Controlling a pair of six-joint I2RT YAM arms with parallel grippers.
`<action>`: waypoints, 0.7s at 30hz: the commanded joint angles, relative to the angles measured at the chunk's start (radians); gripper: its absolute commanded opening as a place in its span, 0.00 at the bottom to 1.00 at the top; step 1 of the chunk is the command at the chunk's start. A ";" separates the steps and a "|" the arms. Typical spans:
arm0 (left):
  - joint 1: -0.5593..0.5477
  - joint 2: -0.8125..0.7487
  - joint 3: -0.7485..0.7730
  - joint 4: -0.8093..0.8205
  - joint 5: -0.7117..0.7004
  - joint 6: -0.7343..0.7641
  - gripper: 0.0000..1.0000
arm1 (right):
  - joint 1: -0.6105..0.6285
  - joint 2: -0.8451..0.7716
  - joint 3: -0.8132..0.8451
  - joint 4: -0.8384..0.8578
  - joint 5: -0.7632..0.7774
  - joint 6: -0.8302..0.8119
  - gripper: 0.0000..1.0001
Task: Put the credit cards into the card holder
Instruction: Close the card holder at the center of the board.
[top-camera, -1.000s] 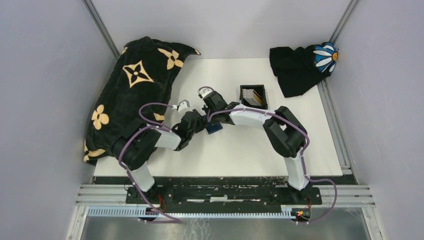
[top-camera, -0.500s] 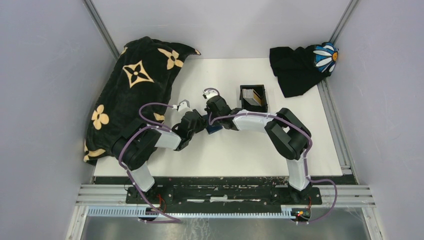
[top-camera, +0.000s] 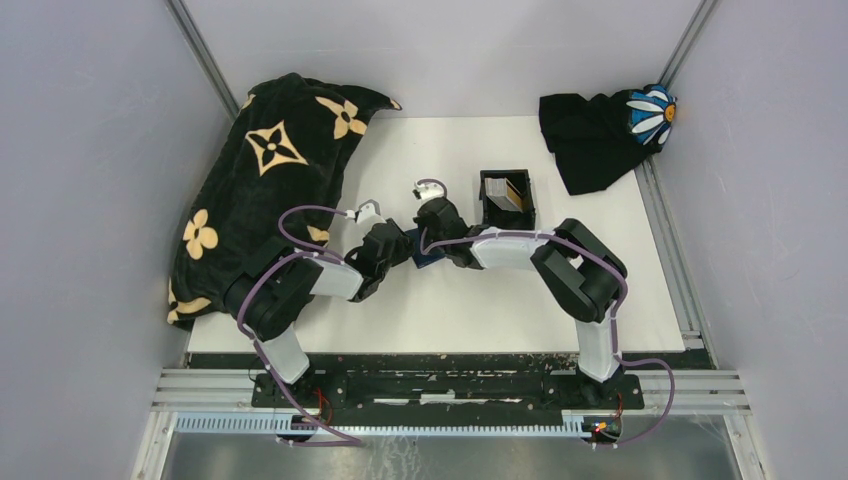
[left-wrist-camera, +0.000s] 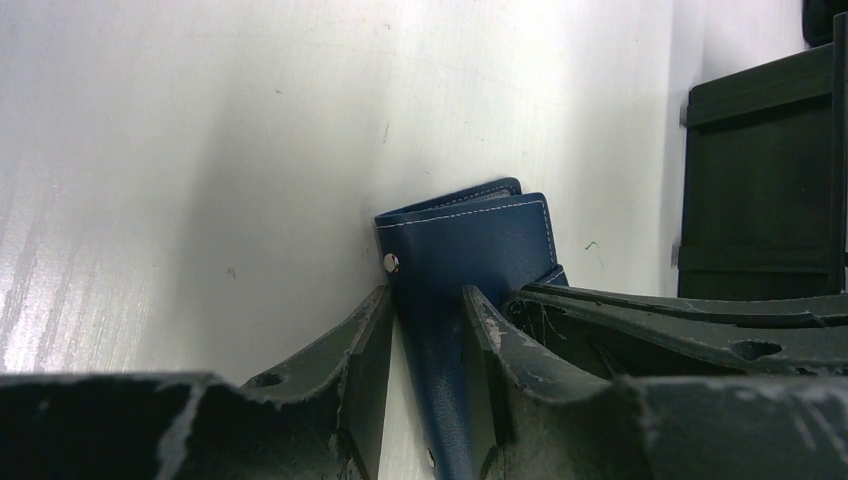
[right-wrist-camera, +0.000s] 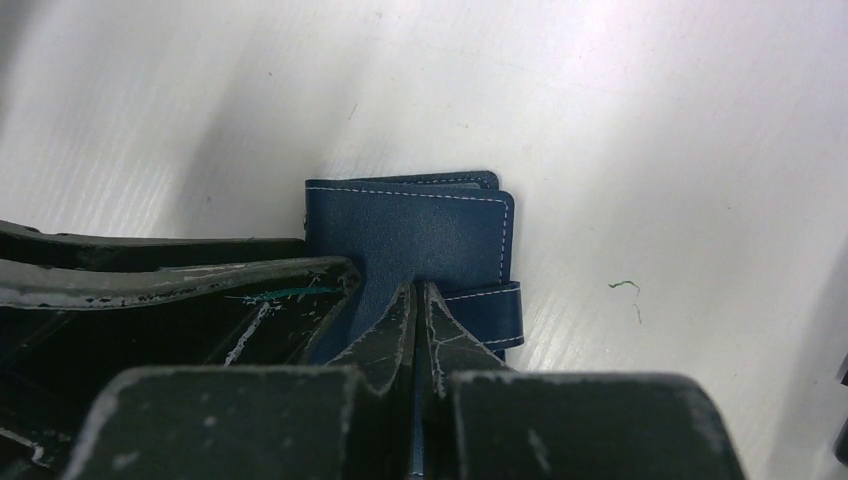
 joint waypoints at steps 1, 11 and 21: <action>-0.011 -0.002 0.009 -0.078 -0.011 0.012 0.39 | 0.007 0.031 -0.077 -0.107 0.005 0.033 0.01; -0.020 -0.015 0.011 -0.101 -0.021 0.015 0.39 | 0.006 0.008 -0.150 -0.055 0.023 0.076 0.01; -0.037 -0.013 0.026 -0.130 -0.030 0.022 0.39 | 0.006 0.012 -0.250 0.038 0.029 0.137 0.01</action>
